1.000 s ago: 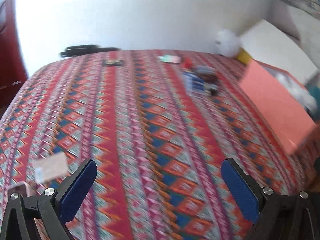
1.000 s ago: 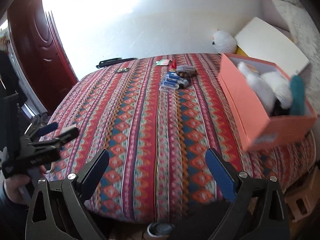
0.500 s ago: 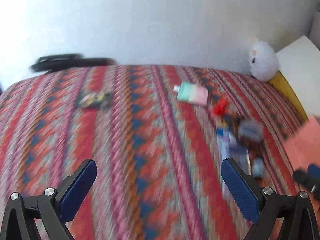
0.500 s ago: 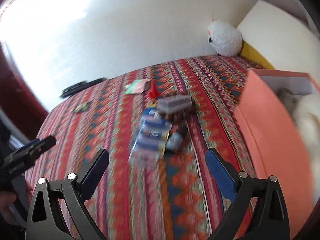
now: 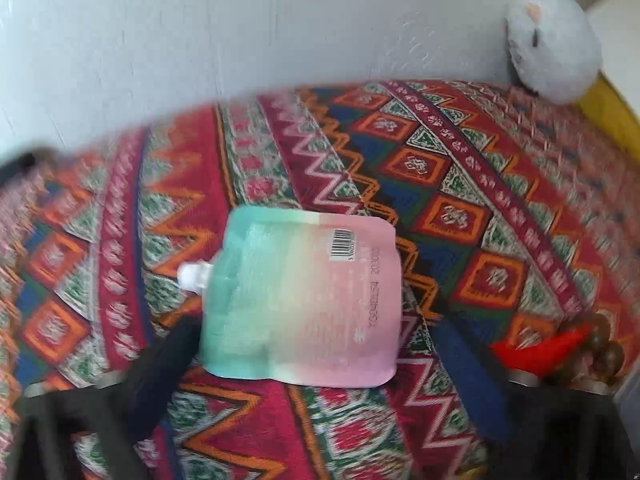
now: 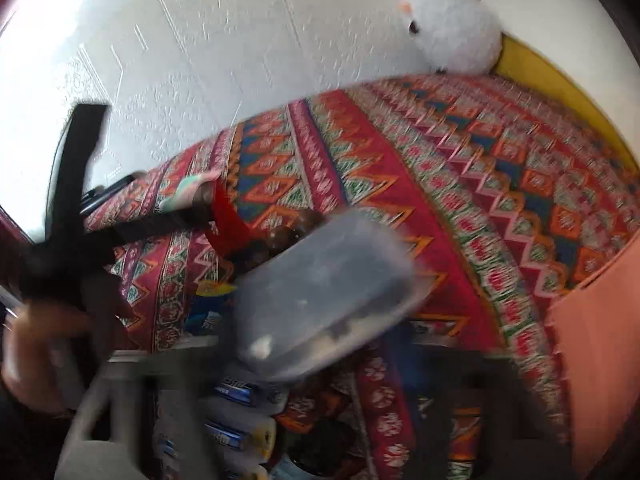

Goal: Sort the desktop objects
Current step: 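Grasp the pastel pouch with the left tool while the right tool grasps the bead bracelet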

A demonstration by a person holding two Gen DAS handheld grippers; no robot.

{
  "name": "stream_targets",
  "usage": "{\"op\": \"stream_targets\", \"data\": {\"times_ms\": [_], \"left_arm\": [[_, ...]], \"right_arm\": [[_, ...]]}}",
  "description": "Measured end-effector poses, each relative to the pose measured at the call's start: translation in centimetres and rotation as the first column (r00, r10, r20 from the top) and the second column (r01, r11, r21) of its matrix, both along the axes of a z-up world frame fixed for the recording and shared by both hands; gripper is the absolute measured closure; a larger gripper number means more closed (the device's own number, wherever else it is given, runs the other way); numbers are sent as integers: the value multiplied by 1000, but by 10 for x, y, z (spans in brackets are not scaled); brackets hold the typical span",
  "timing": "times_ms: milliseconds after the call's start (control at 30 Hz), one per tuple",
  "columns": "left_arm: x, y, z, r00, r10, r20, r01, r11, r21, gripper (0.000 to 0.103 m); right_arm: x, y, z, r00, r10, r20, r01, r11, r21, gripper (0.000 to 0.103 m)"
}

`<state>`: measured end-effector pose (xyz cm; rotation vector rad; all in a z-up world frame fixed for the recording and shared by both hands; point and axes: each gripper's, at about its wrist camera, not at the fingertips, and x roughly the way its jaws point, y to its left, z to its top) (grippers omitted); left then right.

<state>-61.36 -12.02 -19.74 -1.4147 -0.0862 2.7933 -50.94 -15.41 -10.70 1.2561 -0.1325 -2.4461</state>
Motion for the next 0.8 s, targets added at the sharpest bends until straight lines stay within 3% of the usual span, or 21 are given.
{"op": "stream_targets", "data": {"times_ms": [167,267,467,567,800], "left_arm": [[42,-23,21,997,73,-16,-72,996,56,32],[96,-17,34,997,64,-49,-62,997,39,32],[227,-60,52,992,96,-83,-93,995,31,32],[286,-89,54,988,131,-79,-122,987,102,32],[406,-78,80,988,98,-122,-87,992,92,32]], "right_arm": [[38,20,23,999,34,-9,-34,999,-38,83],[71,29,40,997,64,-44,-65,997,-29,83],[131,57,67,991,114,-71,-119,991,-61,83],[165,70,74,989,135,-65,-140,988,-70,83],[256,92,95,978,197,-62,-201,977,-74,83]]}}
